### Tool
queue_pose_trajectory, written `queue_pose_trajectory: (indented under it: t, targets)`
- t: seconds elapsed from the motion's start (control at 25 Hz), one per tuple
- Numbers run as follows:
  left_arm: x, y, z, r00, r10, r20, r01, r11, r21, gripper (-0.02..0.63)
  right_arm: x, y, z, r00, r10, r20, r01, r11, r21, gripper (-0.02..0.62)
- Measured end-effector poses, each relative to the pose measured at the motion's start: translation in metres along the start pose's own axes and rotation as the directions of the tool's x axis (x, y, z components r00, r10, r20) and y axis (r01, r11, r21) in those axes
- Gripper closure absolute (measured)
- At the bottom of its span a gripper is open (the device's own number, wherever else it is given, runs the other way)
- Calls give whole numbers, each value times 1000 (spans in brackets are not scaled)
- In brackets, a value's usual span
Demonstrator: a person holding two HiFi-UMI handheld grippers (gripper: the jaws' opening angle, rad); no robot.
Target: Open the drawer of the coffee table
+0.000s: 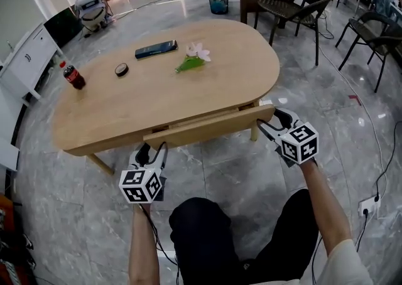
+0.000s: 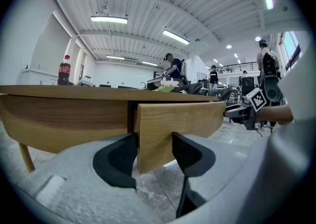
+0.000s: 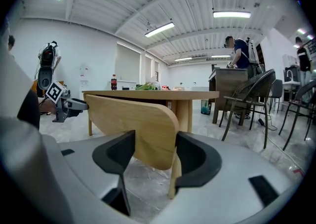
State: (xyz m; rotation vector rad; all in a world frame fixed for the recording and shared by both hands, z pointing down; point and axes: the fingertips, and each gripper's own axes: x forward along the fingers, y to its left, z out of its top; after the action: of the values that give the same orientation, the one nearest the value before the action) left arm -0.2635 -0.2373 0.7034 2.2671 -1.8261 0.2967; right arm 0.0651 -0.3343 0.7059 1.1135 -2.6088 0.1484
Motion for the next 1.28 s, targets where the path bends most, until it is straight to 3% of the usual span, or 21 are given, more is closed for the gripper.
queue_pose_trajectory:
  t: [0.64,1.28]
  targets:
    - [-21,-12,-7,1000,-7,-18,7,1000,5,387,-19,9,-6,999,-40,23,39,997,61,324]
    - [-50,-27,-19,1000,-18,-26,19,999,31,387,-49,27,-19,1000,-11,-7,12,999,43,331]
